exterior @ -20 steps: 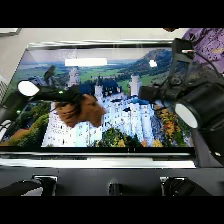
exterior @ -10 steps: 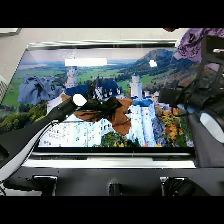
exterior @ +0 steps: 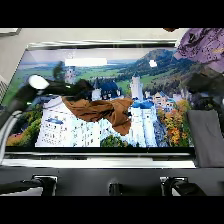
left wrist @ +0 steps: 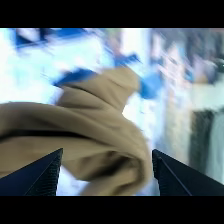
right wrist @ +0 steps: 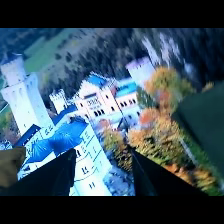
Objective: Fold the clothes and pants, and hang the long-sleeved shirts on hangers.
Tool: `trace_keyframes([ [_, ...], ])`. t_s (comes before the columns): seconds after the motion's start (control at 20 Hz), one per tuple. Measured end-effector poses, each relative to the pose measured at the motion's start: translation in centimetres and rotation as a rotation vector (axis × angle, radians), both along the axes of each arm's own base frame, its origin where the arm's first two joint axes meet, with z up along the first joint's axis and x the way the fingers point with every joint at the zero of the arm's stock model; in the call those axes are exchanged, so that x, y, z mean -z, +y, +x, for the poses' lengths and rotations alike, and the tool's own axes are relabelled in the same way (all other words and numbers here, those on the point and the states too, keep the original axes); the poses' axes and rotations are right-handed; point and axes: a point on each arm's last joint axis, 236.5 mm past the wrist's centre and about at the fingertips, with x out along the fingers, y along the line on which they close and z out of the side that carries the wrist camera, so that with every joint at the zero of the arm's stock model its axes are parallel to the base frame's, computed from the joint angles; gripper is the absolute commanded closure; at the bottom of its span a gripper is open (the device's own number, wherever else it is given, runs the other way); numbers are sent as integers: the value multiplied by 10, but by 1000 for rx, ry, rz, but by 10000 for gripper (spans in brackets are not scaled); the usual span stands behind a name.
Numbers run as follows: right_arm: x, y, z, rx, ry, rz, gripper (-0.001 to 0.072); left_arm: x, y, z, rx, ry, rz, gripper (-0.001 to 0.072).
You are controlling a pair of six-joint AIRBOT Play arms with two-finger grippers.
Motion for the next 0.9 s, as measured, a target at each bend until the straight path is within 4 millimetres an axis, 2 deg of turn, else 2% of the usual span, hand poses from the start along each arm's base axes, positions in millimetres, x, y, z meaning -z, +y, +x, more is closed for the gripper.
trace_keyframes([
  [0.05,26,-6,5,17,37,90,266,-5,21,3,-25,-7,18,75],
  [0.1,56,-2,11,8,79,212,188,-9,38,5,-47,-9,28,76],
  [0.2,112,28,21,-59,171,477,181,-12,67,9,-91,-11,47,75],
  [0.25,131,45,25,-93,206,594,182,-13,77,10,-107,-10,53,75],
  [0.35,158,75,37,-147,246,762,192,-13,93,12,-134,-8,63,76],
  [0.45,182,107,43,-210,290,846,192,-12,104,13,-150,-9,81,75],
  [0.55,211,140,39,-277,371,887,191,-10,112,14,-158,-10,101,75],
  [0.7,248,176,27,-360,478,909,191,-9,118,15,-164,-13,117,75],
  [0.9,277,205,10,-444,564,903,192,-7,122,15,-166,-14,137,75],
])
